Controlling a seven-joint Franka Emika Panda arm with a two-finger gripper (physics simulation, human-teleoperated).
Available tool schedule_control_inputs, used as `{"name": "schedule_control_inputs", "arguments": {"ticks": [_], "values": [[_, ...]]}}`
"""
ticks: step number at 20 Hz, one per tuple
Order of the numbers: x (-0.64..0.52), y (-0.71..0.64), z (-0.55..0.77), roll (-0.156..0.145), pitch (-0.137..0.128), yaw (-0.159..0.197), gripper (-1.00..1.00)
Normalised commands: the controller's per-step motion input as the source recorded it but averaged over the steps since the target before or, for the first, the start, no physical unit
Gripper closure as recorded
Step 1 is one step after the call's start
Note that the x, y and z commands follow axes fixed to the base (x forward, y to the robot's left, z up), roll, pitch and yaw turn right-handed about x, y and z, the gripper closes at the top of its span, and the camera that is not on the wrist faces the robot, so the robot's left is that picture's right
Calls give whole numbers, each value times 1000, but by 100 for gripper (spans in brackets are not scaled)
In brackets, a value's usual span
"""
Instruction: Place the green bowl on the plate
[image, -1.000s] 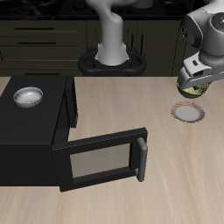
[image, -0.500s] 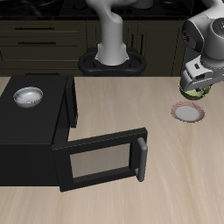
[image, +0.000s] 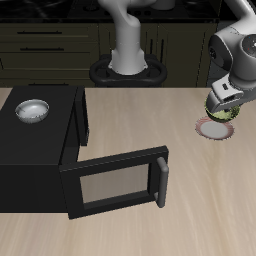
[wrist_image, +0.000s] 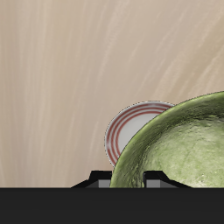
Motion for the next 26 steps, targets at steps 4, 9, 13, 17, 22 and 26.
{"name": "schedule_control_inputs", "arguments": {"ticks": [4,9,13,17,22,26], "values": [[-49,155,-357,26,94,5,100],[-252,16,-481,12,69,38,100],[-126,-12,-334,21,65,19,100],[-268,52,-491,99,133,10,100],[-366,329,-35,266,-6,15,-100],[80,-103,238,-22,-2,-46,-100]]}}
